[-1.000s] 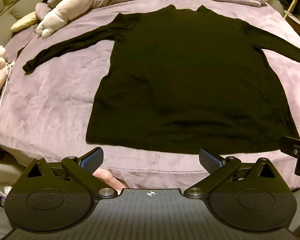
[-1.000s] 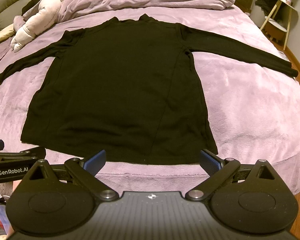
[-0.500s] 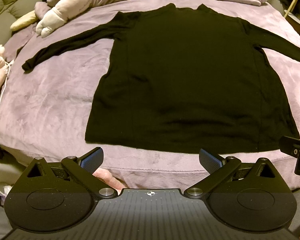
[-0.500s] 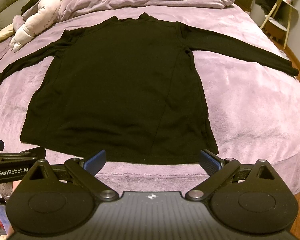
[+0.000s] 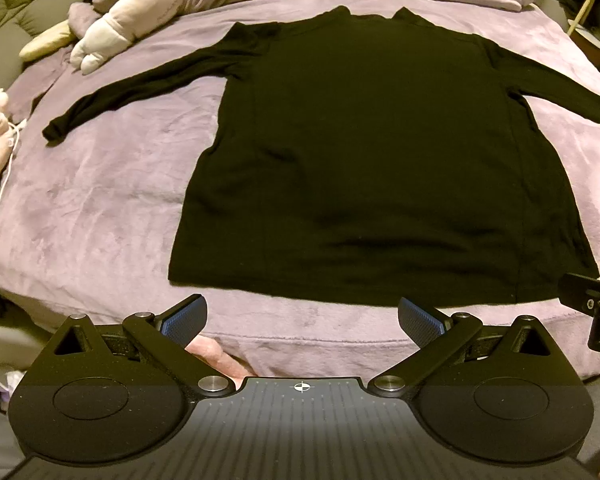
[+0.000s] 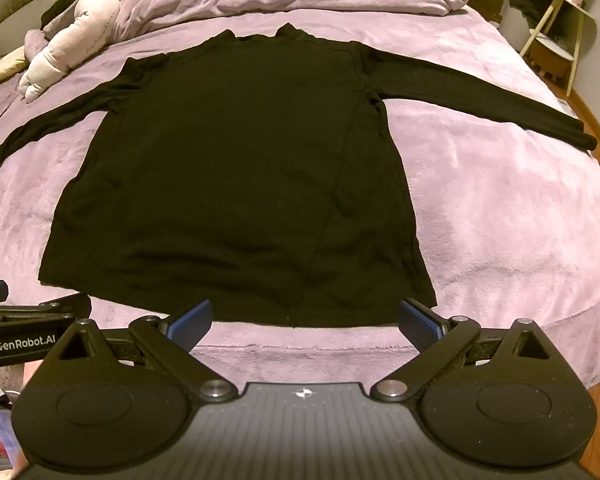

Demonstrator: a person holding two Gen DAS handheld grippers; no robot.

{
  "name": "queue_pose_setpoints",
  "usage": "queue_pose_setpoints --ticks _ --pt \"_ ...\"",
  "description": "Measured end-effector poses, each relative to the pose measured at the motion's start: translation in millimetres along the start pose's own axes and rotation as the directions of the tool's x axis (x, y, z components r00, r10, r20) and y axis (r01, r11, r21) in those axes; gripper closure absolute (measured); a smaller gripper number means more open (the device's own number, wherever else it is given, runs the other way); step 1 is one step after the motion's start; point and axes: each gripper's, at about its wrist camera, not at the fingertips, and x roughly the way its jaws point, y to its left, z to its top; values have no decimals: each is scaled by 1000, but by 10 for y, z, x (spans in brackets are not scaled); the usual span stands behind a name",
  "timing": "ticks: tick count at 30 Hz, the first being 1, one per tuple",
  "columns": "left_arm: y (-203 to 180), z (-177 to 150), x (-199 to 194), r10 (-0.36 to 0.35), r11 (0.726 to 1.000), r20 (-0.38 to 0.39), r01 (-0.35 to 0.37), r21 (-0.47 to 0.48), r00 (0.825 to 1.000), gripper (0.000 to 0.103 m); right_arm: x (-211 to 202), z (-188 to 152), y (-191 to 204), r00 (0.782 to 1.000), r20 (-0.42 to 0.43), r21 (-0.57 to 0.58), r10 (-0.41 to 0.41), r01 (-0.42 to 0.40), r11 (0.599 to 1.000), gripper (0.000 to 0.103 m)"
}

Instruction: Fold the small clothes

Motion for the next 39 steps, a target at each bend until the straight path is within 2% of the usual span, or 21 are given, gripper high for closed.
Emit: queue_pose_setpoints --ticks 39 --pt "1 1 78 -1 1000 -26 1 -6 1000 0 76 13 -39 1000 -11 18 7 -7 1000 4"
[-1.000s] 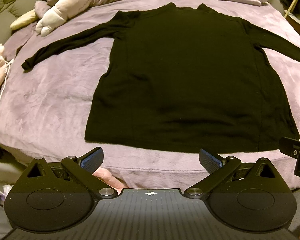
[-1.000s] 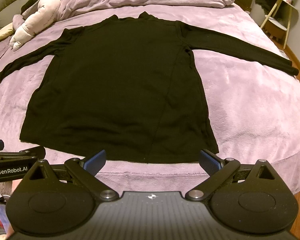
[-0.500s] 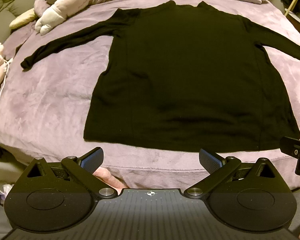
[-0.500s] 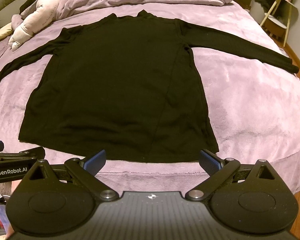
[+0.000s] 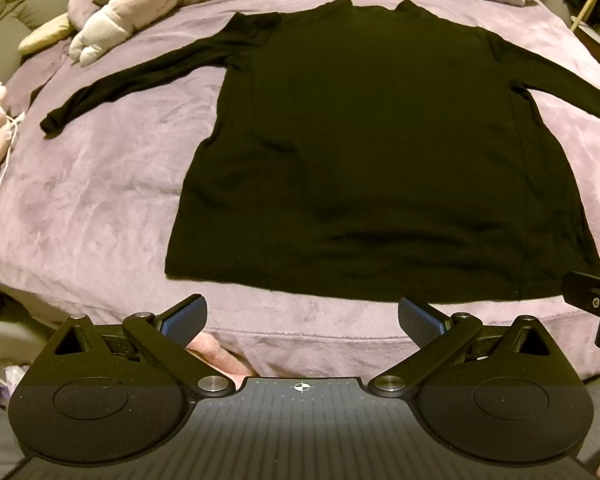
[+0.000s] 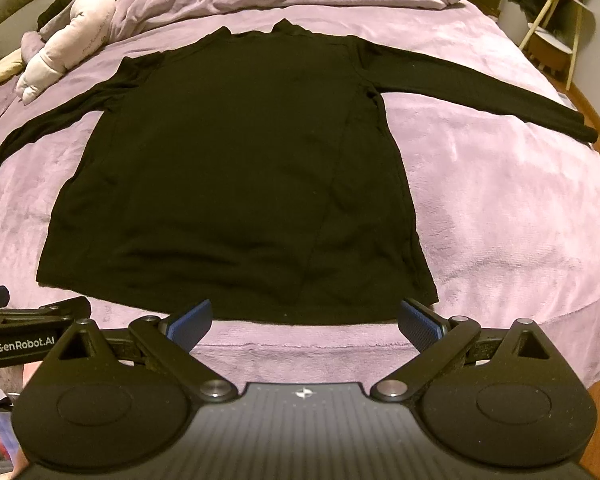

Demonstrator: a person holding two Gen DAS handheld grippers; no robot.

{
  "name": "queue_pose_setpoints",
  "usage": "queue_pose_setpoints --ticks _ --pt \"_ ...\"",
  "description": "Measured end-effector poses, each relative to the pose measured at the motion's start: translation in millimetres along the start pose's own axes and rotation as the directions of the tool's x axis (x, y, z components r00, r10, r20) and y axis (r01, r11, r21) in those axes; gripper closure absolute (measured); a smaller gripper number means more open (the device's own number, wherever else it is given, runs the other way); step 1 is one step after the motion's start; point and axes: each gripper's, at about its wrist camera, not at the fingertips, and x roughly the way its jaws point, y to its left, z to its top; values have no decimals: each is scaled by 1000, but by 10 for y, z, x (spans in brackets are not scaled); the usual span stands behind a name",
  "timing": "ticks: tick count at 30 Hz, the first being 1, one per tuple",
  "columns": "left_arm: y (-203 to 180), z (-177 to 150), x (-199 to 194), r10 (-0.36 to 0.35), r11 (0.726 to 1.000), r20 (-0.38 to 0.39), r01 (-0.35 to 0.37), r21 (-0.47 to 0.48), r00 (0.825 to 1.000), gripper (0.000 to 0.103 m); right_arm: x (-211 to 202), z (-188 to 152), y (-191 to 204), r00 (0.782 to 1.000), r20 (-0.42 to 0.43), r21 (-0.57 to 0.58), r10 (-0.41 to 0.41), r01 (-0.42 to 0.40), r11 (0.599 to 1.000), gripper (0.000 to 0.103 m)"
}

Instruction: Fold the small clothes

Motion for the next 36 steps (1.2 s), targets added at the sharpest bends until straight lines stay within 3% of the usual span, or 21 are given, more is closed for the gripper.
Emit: queue_pose_setpoints --ticks 12,17,19,21,25,27,29,32,34,36 --pt "3 7 99 -1 1000 -15 1 -7 1000 0 81 -39 -47 999 -5 4 46 -46 999 4" --pt "-1 51 139 -14 1000 -6 14 -15 1000 0 79 -64 -80 992 61 11 113 -114 993 4" --pt "-3 95 173 -20 1000 -1 20 -18 1000 0 64 -96 -165 972 160 30 172 -179 983 4" --pt "-2 160 209 -22 999 7 23 -29 1000 0 78 -121 -333 926 268 57 267 -292 955 4" --pt "-40 356 319 -5 998 36 7 -56 999 0 293 19 -665 898 281 82 338 -373 924 4" --pt "-84 473 403 -3 998 50 6 -64 999 0 410 151 -894 911 286 114 298 -342 933 4" --pt "-154 599 500 -3 998 54 7 -69 999 0 504 320 -1206 922 333 173 200 -269 948 4" --pt "-303 791 660 -9 998 54 13 -69 999 0 673 574 -1717 932 356 307 69 -187 933 4" --pt "-417 913 765 -17 998 58 20 -60 998 0 824 758 -2136 925 379 378 15 -170 910 4" --pt "-536 1024 879 -15 998 63 18 -53 998 0 937 873 -2503 908 414 445 -61 -144 884 15"
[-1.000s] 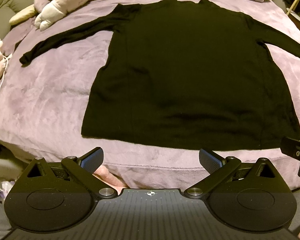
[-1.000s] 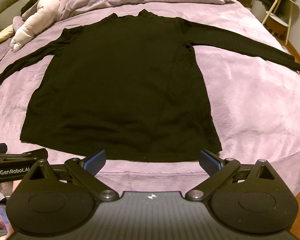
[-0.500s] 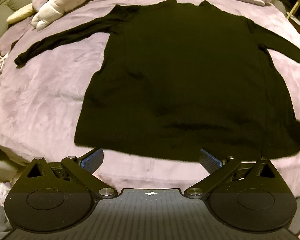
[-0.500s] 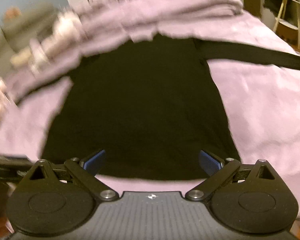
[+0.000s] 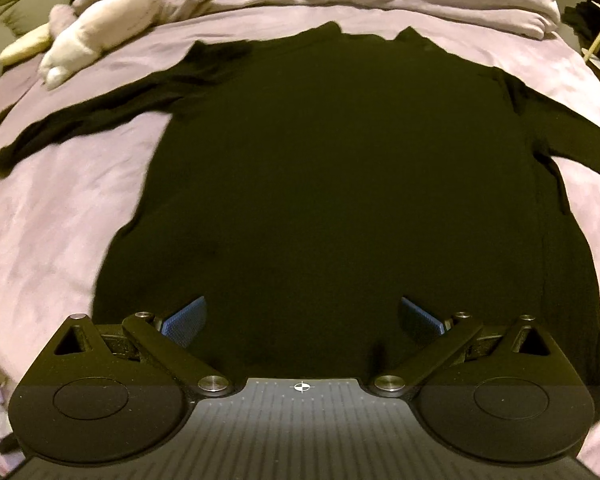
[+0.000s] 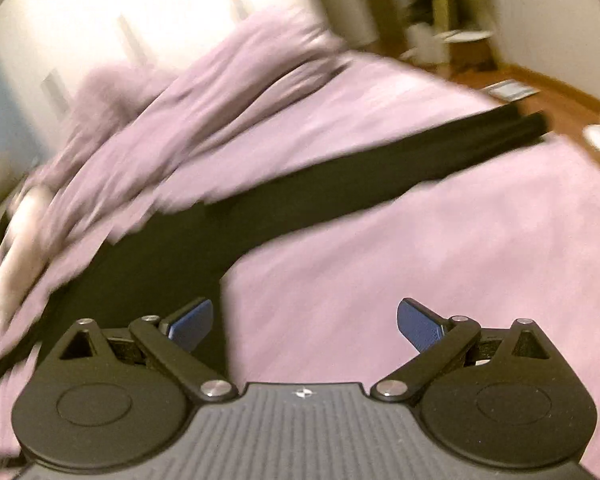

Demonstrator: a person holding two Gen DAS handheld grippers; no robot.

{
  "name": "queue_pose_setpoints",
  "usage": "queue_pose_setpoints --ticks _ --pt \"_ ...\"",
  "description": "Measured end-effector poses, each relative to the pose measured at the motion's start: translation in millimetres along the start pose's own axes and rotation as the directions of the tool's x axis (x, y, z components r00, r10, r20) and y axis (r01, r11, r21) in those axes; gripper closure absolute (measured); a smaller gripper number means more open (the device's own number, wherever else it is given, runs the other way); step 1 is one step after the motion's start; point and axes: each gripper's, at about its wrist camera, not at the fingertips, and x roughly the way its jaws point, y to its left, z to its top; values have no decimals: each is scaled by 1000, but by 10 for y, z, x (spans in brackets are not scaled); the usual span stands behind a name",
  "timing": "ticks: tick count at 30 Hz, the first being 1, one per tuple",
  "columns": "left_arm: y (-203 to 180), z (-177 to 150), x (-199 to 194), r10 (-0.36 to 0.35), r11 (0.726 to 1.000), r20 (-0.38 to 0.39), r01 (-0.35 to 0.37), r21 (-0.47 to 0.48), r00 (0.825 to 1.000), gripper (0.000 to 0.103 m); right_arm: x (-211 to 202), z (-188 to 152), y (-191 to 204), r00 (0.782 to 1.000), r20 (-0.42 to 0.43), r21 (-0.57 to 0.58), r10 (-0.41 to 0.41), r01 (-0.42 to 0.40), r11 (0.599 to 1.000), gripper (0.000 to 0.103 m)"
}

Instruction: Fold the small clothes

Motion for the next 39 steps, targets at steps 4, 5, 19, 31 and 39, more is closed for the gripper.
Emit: queue_pose_setpoints --ticks 4,5,19,31,39 --pt "-216 199 232 -7 1000 -5 7 -2 1000 0 470 423 -724 993 30 186 -114 106 977 54" --pt "-261 218 276 -5 1000 -1 5 -1 1000 0 571 482 -873 990 25 230 -139 129 965 63" --pt "-468 169 673 19 1000 -21 -18 12 1000 0 1341 876 -1823 975 103 527 -195 113 842 79" --pt "-301 109 723 -82 996 8 83 -19 997 0 1193 1158 -807 930 202 37 -306 305 952 100" --pt "-227 358 595 -214 975 31 215 -46 976 0 997 364 1278 979 157 -631 131 -3 776 100"
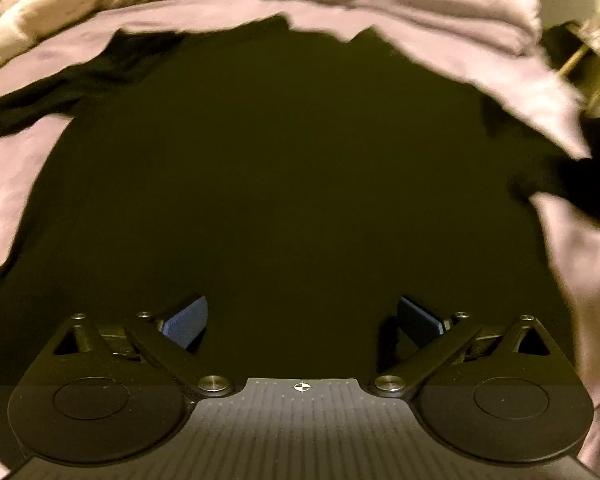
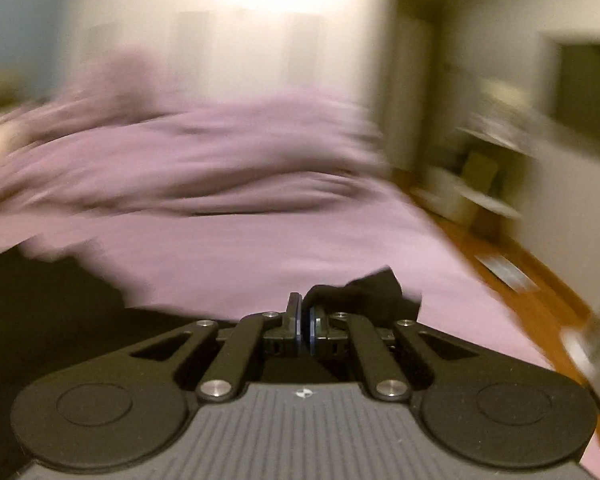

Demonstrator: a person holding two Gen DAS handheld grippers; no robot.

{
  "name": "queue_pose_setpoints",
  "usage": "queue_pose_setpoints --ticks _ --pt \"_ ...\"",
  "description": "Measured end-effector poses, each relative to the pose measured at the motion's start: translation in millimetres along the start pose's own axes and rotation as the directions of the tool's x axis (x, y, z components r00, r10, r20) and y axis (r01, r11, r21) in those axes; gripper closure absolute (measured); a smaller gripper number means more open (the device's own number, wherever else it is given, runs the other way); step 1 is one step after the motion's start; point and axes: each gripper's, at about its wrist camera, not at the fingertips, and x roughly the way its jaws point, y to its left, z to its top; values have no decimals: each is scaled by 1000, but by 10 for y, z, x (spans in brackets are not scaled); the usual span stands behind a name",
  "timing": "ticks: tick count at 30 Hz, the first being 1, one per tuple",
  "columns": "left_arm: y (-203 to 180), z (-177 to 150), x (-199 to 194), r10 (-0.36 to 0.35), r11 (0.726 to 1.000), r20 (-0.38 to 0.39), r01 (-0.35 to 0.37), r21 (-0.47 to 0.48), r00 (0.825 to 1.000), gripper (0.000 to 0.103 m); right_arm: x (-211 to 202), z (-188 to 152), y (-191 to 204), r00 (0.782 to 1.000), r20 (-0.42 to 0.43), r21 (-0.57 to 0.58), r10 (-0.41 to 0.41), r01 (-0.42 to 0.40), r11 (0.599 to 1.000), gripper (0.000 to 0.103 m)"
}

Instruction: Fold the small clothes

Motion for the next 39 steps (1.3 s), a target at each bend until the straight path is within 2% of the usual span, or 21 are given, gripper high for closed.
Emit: queue_pose_setpoints --ticks 3,7,9,11,13,14,17,18,20,21,24,26,27,28,29,30,31,32,34,37,39 --pt "-18 199 -53 -97 995 23 97 -4 995 0 82 -78 587 991 -97 -82 96 -104 991 98" --pt "-56 515 -22 -249 967 45 251 -38 967 14 127 -276 740 969 -206 -47 138 -150 988 95" --pt "-174 684 82 -308 950 40 309 -38 951 15 30 -344 640 969 -198 28 149 -146 989 92" --pt "-323 825 205 -353 934 43 354 -36 935 15 -92 -419 485 966 -201 125 162 -139 982 83" --pt "-506 932 318 -407 913 41 408 -27 913 15 -182 -497 303 972 -181 211 152 -113 971 82" --pt "-594 959 344 -410 910 52 412 -36 910 15 -183 -541 229 973 -173 253 151 -104 962 81" --pt "-708 973 375 -414 907 51 416 -62 909 15 -86 -586 57 959 -183 402 214 -126 907 79" --pt "-699 955 343 -420 904 50 423 -65 906 15 -11 -585 -23 950 -169 476 262 -154 866 79" --pt "-614 886 279 -398 915 55 401 -51 916 13 110 -625 -174 933 -111 622 341 -202 756 79" --pt "-545 851 257 -369 927 59 372 -42 927 12 151 -643 -213 935 -104 653 339 -192 733 79" --pt "-276 760 227 -271 960 75 276 -54 960 12 306 -700 -231 949 -146 699 280 -102 708 77" --pt "-90 748 234 -191 975 72 198 -98 979 12 454 -742 -160 947 -155 735 283 -81 674 77" --pt "-17 750 241 -153 980 72 160 -116 986 12 510 -719 -60 941 -152 725 301 -101 681 77" --pt "42 752 230 -117 984 77 126 -128 990 12 533 -674 60 927 -141 689 347 -160 707 77" --pt "78 756 209 -76 988 84 86 -126 994 12 581 -617 221 867 -132 640 480 -295 709 77" --pt "86 761 188 -32 993 91 42 -108 995 12 595 -594 320 810 -118 632 575 -385 673 77" --pt "79 771 179 -5 996 102 14 -87 995 12 538 -583 398 752 -77 630 655 -472 617 77" --pt "52 778 159 2 998 117 6 -68 993 12 432 -570 433 741 -46 606 670 -513 608 78" --pt "-34 800 153 -40 998 122 46 -45 992 12 236 -576 395 803 -48 563 594 -469 680 78" --pt "-251 877 274 -156 987 85 159 -31 984 12 -5 -678 185 883 -57 558 466 -359 748 78" --pt "-398 945 422 -242 969 48 244 -30 969 12 -184 -785 6 926 -63 574 373 -272 772 77"
